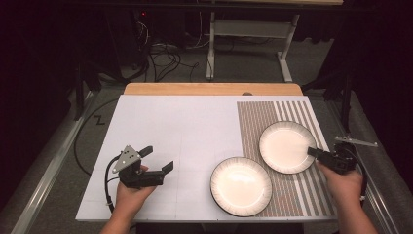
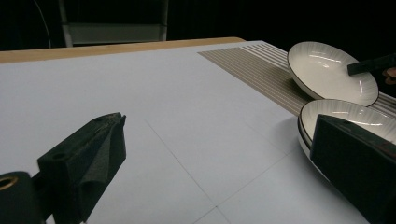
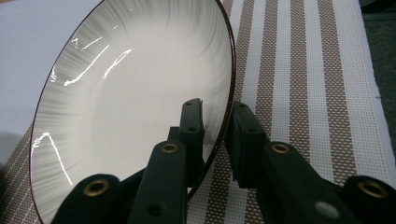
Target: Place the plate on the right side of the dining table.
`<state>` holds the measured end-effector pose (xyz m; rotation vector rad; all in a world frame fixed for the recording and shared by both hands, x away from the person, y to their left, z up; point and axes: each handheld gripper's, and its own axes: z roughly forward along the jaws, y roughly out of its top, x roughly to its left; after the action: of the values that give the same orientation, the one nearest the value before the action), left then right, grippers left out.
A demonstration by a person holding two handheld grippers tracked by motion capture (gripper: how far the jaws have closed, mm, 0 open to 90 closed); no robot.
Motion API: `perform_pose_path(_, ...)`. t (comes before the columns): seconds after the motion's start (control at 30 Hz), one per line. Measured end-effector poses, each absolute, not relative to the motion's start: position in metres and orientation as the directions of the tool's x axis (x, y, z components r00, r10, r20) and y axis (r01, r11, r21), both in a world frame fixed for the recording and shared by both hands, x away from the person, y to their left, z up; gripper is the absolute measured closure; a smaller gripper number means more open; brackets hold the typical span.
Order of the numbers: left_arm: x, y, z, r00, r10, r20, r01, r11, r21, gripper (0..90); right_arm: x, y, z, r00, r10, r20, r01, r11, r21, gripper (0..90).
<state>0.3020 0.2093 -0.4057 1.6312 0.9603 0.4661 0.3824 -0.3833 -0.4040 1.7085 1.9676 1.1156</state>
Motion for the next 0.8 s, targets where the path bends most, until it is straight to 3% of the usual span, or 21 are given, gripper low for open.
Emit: perform_pose_path(0.8,0.302,0.216,-0.405,0.567,0.805,-0.173,0.324,-0.026,0.946,3.3,0.39,-0.385,-0.417,-0.154,0.956,0.249,0.734,-0.058,0.676,77.9)
